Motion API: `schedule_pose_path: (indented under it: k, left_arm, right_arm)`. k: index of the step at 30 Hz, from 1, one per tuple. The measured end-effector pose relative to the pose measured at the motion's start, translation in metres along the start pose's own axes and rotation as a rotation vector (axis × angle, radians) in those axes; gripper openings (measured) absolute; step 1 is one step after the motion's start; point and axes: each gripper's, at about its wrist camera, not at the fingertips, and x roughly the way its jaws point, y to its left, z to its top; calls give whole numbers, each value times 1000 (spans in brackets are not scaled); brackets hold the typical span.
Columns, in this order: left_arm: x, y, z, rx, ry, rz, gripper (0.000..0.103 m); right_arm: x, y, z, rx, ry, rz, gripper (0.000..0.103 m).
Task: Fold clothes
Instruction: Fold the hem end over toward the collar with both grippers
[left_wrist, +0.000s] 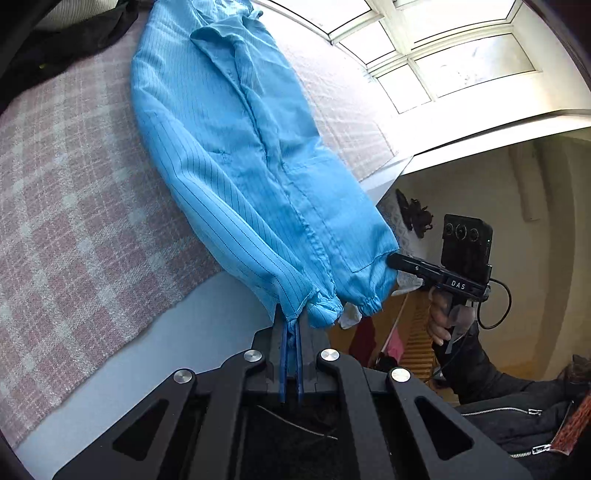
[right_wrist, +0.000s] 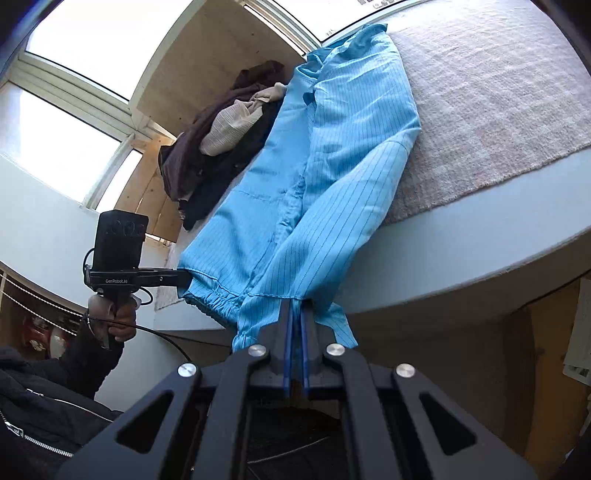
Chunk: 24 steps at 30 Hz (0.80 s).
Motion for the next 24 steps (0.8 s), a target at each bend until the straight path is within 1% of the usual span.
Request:
schedule_pose_path:
  k: [4,5,7,10,11,12,13,15,16,18,19,20,21,22,24]
  left_arm:
    - [-7,6,46,-15,-78,-6,2]
    - [-9,7,58,-19,-98,-8,2]
    - [-13,10,81,-27,-137,-11,2]
    - [-18,15,116,-39,-196,-15,3]
    - [-18,20,128,-45,-210,-6,2]
    - [-13,32,143,-61,-218,24,3]
    - [-8,46,157,-92,-225,53,3]
    - [2,77,179,-167,-224,94,3]
    - [9,87,187,-185,-197,109,3]
    - [23,106,201,-220,-147,135,4]
    - [26,111,204,-237,-136,138,4]
    - [28,114,207,-257,-133,135,4]
    - [29,118,211,-276,-130,131,5]
    - [29,120,214,-287,-129,132,8]
    - [22,117,220,-282,-132,144,11]
  right_arm:
    - [-10,16,42,2,-70,76,4]
    - [-10,18,56,-5,-79,79,3]
    - [-5,15,83,-9,-97,51,3]
    - [8,-9,129,50,-113,38,3]
    - [16,-20,146,80,-111,22,3]
    - [23,-32,161,110,-112,-8,3]
    - [32,-44,176,127,-96,-45,3]
    - [52,-66,203,158,-23,-132,3]
    - [63,-75,214,164,22,-156,6]
    - [76,-85,231,163,92,-186,6]
    - [83,-90,240,163,126,-198,8]
    - [85,-94,246,174,153,-181,15]
    - [86,-98,252,186,178,-166,20]
    - [84,-103,258,207,192,-168,26]
    - [74,-112,269,239,196,-158,28]
